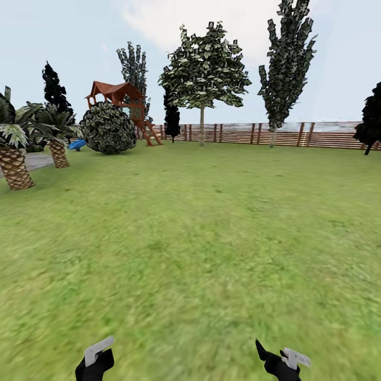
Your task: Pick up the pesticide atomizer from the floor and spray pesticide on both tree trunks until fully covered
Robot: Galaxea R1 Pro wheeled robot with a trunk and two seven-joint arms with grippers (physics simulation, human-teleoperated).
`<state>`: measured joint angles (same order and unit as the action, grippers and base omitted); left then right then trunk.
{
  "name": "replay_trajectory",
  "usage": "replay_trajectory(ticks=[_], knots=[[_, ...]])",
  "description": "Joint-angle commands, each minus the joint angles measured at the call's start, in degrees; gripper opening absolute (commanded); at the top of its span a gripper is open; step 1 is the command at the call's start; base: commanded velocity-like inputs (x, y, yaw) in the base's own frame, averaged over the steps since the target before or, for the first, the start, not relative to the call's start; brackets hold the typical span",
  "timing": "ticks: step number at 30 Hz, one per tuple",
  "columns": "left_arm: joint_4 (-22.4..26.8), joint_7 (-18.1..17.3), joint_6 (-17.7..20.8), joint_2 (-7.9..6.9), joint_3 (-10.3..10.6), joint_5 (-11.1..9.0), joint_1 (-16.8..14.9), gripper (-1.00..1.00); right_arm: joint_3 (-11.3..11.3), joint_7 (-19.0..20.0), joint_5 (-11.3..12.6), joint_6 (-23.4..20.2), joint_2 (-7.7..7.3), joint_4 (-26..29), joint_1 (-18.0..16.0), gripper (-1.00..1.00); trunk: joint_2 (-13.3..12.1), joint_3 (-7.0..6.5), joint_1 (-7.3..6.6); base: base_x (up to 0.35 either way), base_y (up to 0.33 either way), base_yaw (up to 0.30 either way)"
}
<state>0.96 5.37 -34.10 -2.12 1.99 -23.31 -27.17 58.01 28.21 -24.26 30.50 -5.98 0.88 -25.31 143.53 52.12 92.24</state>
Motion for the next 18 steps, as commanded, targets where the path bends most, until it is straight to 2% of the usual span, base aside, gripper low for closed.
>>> replay_trajectory(ticks=[1, 18], knots=[[0.01, 0.00, 0.00, 0.00, 0.03, 0.02, 0.00, -1.00, 0.00, 0.00, 0.00, 0.00, 0.00, 0.00, 0.00, 1.00, 0.00, 0.00, 0.00, 0.332, 0.000, 0.000], [0.01, 0.08, 0.00, -0.29, -0.33, -0.17, 1.75, -1.00, 0.00, 0.00, 0.00, 0.00, 0.00, 0.00, 0.00, 1.00, 0.00, 0.00, 0.00, 0.332, 0.000, 0.000]])
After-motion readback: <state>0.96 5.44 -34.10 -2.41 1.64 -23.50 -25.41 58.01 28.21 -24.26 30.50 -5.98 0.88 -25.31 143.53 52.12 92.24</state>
